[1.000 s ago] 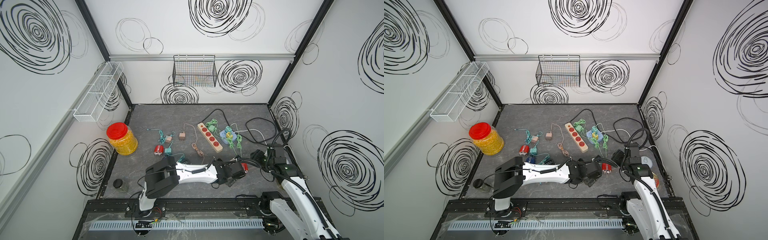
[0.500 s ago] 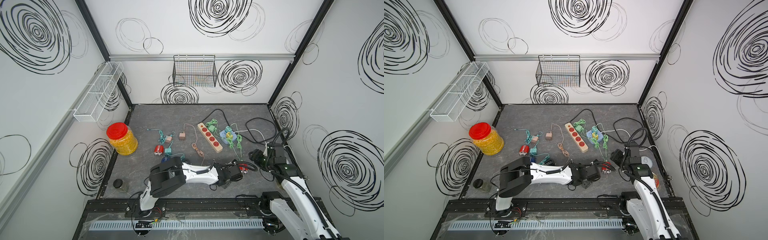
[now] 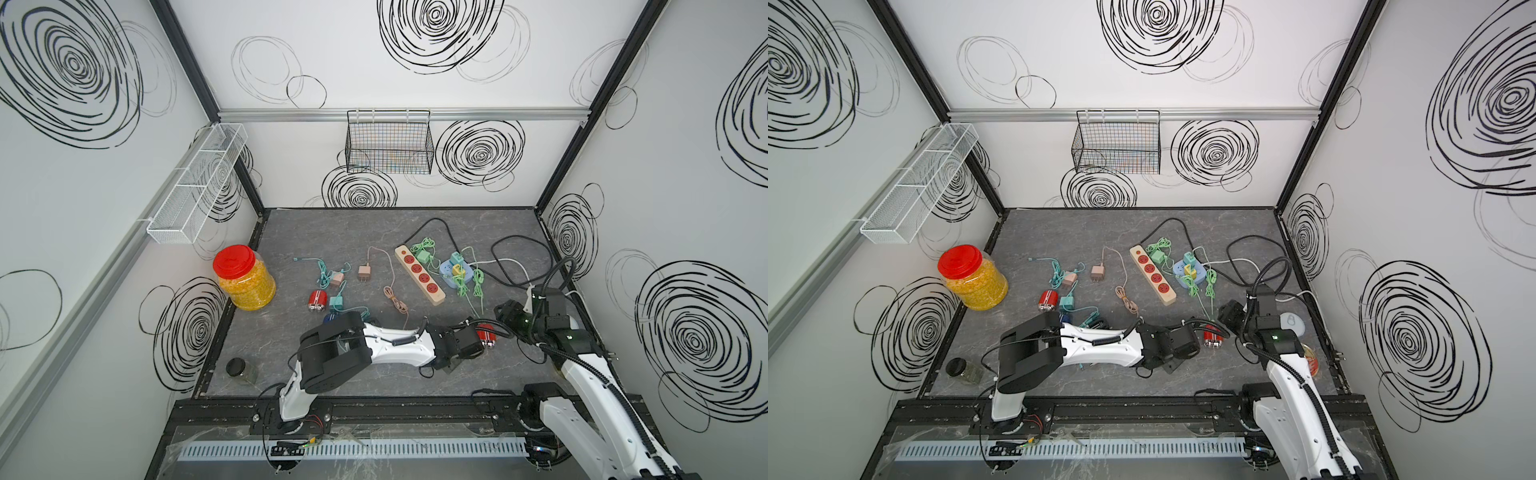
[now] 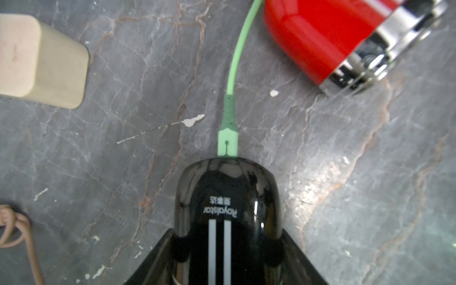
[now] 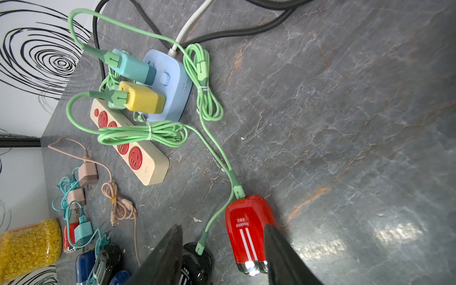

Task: Unplug the electric shaver
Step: Pick up the electric shaver from the center of the board.

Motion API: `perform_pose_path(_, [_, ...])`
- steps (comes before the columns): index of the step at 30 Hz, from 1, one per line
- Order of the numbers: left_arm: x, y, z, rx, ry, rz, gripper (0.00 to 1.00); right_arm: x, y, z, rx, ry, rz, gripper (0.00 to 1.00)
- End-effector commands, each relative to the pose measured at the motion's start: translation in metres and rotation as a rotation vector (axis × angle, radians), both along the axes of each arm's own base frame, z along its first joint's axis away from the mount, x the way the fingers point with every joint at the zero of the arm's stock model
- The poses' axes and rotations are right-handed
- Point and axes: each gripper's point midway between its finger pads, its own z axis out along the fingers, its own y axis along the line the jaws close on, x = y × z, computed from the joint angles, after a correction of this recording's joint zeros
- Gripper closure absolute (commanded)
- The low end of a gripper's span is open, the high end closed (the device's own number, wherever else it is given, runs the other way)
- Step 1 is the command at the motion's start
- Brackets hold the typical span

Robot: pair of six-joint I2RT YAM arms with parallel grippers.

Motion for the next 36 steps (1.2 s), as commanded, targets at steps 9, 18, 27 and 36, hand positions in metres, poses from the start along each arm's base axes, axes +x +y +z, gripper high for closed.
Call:
perform_pose_path(9, [0.017, 0.051, 0.007, -0.163, 0.049, 0.170, 0.89, 0.003, 0.067, -0.003, 0.173, -0.053, 0.158, 0.49])
perform_pose_path(18, [0.017, 0.084, 0.009, -0.195, 0.059, 0.200, 0.90, 0.004, 0.141, -0.024, 0.211, 0.039, 0.278, 0.50])
perform_pose_path(27, [0.009, 0.083, 0.016, -0.229, 0.061, 0.199, 0.90, 0.020, 0.184, -0.044, 0.197, 0.110, 0.319, 0.51])
perform_pose_path(36, [0.007, 0.084, 0.022, -0.243, 0.050, 0.203, 0.90, 0.018, 0.194, -0.065, 0.176, 0.168, 0.341, 0.53])
